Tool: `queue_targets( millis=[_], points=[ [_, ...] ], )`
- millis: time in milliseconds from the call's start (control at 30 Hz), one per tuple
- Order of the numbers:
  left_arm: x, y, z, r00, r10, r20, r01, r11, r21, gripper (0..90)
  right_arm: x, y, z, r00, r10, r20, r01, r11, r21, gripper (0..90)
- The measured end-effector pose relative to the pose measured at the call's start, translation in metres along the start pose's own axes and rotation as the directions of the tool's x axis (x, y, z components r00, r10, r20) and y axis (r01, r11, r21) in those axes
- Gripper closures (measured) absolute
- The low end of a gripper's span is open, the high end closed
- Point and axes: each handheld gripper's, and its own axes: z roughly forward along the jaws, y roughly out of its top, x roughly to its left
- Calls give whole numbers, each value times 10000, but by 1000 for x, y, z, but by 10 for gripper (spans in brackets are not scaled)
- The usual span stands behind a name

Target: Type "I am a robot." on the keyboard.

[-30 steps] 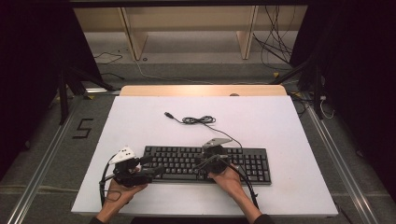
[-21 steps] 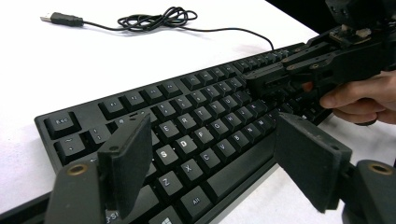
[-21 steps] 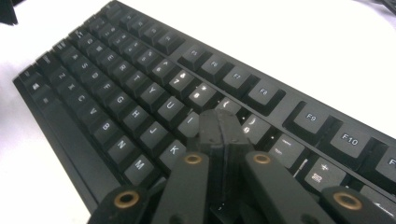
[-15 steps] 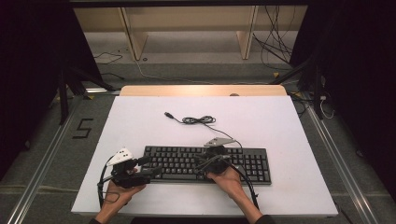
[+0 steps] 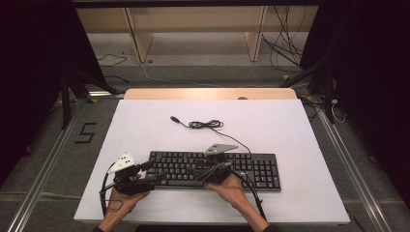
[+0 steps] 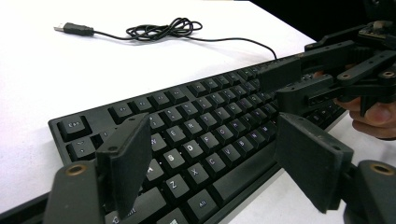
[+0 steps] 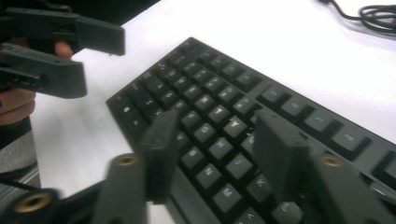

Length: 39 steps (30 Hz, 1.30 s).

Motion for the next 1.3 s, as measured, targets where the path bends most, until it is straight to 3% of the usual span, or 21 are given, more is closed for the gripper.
queue_targets(
  millis=[267,433,1300],
  points=[
    [-1,-1,-1,10000,65,-14,-65,10000,18,268,8,-1,7,9992,-401,-49,401,9991,160,805],
    [-1,-2,-3,10000,85,9,-85,10000,28,267,12,-4,14,9985,-540,-121,545,9976,428,900],
    [-2,-3,-4,9999,89,69,-90,9999,82,264,16,-12,34,9967,-806,23,798,9905,1122,900]
  ],
)
